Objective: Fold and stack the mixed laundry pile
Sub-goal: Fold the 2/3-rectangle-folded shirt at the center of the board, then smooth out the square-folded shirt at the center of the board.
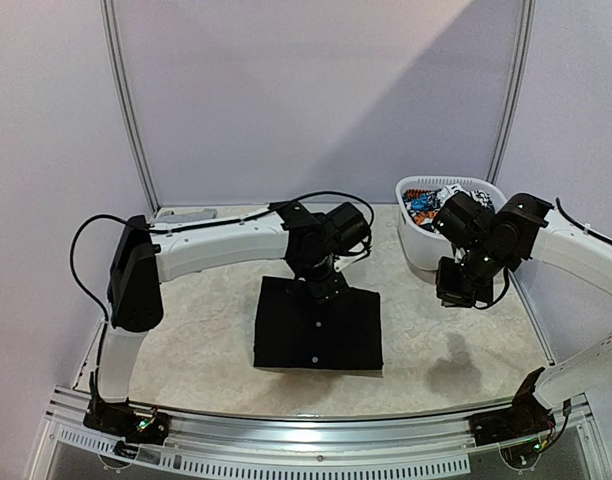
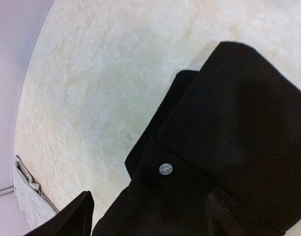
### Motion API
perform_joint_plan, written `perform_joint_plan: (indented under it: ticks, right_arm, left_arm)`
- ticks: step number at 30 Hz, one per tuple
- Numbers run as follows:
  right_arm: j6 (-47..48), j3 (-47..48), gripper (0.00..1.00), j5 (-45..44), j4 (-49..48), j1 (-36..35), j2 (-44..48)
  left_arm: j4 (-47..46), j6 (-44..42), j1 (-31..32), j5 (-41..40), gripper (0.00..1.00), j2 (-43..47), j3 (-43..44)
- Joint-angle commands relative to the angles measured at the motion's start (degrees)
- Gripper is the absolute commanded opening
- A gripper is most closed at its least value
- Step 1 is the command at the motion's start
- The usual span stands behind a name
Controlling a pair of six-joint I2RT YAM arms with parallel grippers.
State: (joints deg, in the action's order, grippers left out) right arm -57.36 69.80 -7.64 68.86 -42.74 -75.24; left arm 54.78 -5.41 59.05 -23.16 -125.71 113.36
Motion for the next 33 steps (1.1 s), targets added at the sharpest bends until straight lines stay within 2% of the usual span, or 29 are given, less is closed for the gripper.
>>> perform_joint_plan:
  ticks: [1, 3, 6, 11, 13, 15, 20, 26, 33]
  right_arm:
    - [2.63, 0.58, 0.07, 4.29, -7.39, -1.81, -0.7]
    - [4.09, 1.47, 0.07, 5.81, -10.07, -4.01, -2.59]
    - [6.01, 2.97, 0.07, 9.54, -14.0, -7.6, -6.88]
    - [8.96, 4.82, 0.07, 16.64, -22.55, -12.3, -14.94]
    - [9.87, 5.41, 0.06, 19.63, -26.72, -13.11, -18.36]
    - [10.76, 6.19, 0.05, 22.07, -29.32, -13.47, -21.44]
    - [12.43, 7.4, 0.01, 27.2, -33.63, -13.58, -29.03]
    - [12.68, 4.24, 0.0, 30.67, -37.05, -13.51, -32.06]
    - [11.02, -2.18, 0.0, 26.23, -36.84, -13.38, -32.11]
  left_arm:
    - [2.01, 2.62, -1.31, 3.08, 0.83, 8.59, 3.49]
    - [3.41, 4.09, -1.87, 6.14, 0.82, 11.84, 1.83]
    - [4.59, 6.35, -3.08, 15.0, 0.72, 17.9, -4.42]
    - [1.03, 10.97, -6.42, 30.94, 0.48, 28.02, -22.1]
    - [-0.81, 12.57, -7.55, 33.69, 0.37, 29.96, -29.43]
    - [-3.19, 14.12, -8.41, 36.07, 0.31, 31.0, -33.79]
    - [-9.76, 17.8, -10.18, 40.31, 0.24, 30.64, -40.17]
    - [-14.72, 21.06, -11.58, 41.92, 0.19, 24.57, -42.01]
    - [-15.67, 22.8, -12.61, 39.15, 0.18, 18.4, -41.44]
